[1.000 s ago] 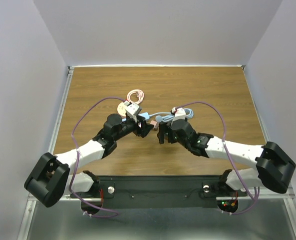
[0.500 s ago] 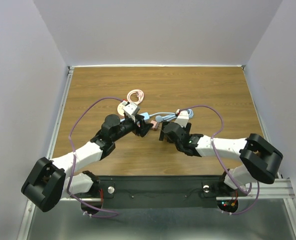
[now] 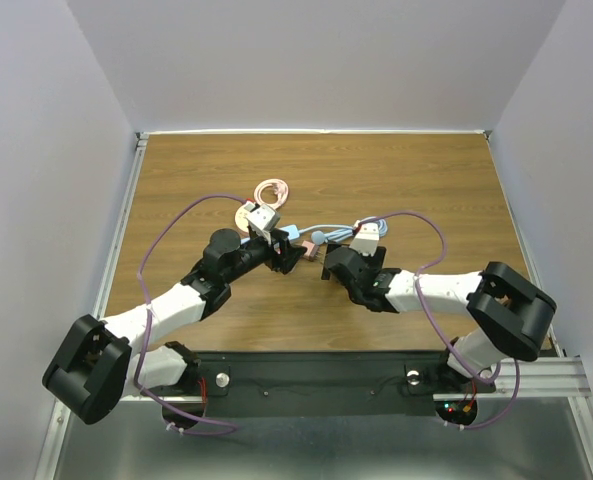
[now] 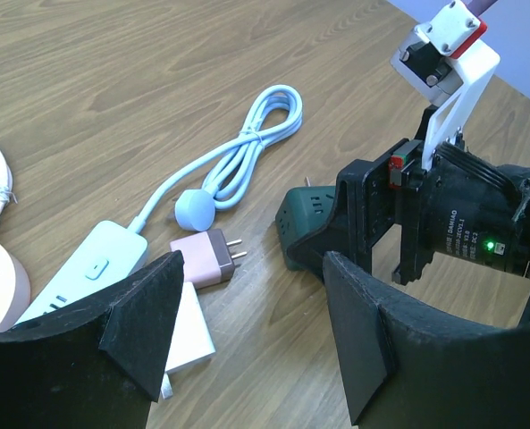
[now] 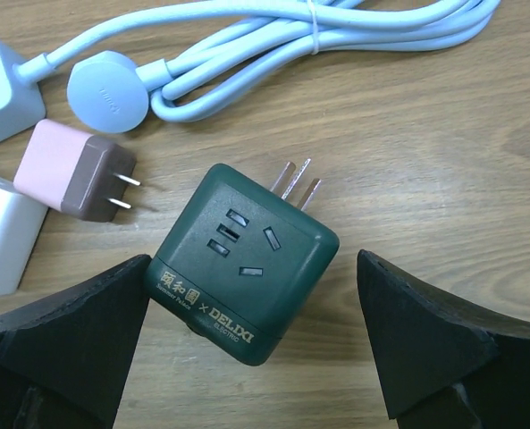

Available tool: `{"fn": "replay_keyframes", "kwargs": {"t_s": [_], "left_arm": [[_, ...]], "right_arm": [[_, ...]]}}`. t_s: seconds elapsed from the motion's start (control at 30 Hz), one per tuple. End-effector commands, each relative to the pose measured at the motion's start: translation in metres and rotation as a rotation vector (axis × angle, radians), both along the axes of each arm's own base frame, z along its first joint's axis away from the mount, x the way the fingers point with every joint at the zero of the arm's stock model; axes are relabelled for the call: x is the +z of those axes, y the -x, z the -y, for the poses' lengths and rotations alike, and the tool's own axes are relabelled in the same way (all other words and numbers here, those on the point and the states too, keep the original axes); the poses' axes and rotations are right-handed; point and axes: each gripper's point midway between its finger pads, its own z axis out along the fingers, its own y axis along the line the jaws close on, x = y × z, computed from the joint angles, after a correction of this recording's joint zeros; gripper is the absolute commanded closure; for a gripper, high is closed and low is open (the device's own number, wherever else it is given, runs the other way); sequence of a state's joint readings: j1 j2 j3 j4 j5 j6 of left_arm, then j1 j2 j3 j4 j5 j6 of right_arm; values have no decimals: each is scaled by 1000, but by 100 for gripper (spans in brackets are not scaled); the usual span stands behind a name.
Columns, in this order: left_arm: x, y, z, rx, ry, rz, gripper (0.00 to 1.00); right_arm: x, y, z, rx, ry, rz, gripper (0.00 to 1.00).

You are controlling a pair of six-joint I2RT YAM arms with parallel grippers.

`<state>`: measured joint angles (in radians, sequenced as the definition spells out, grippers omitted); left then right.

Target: Insert the plug

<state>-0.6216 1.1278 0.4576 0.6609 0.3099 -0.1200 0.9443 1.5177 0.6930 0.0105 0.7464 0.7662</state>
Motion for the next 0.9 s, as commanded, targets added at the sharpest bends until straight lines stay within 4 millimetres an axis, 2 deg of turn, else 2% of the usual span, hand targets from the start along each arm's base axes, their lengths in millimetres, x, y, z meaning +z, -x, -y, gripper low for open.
{"fn": "replay_keyframes", "kwargs": {"t_s": [0.0, 0.1, 0.27, 0.47, 0.57, 0.73, 0.8, 0.87], "left_arm": [[14, 2, -1, -1, 22, 52, 26], [14, 2, -2, 4, 24, 53, 26], [14, 1, 1, -9, 20, 51, 26], [15, 2, 2, -15, 23, 50, 26], [16, 3, 0, -7, 26, 55, 26], [16, -1, -1, 10, 26, 55, 26], [16, -1, 0, 7, 24, 54, 26], [17, -1, 2, -2, 27, 54, 26]], "right_arm": [[22, -9, 6, -47, -6, 93, 0], [33, -3, 13, -49, -40, 112, 0], [34, 7, 34, -79, -30, 119, 0], [21, 14, 42, -88, 9, 77, 0], [20, 17, 29, -42, -30, 43, 1], [42, 20, -4, 19, -29, 101, 1], [43, 18, -12, 20, -39, 102, 1], [34, 15, -14, 0, -23, 91, 0]]}}
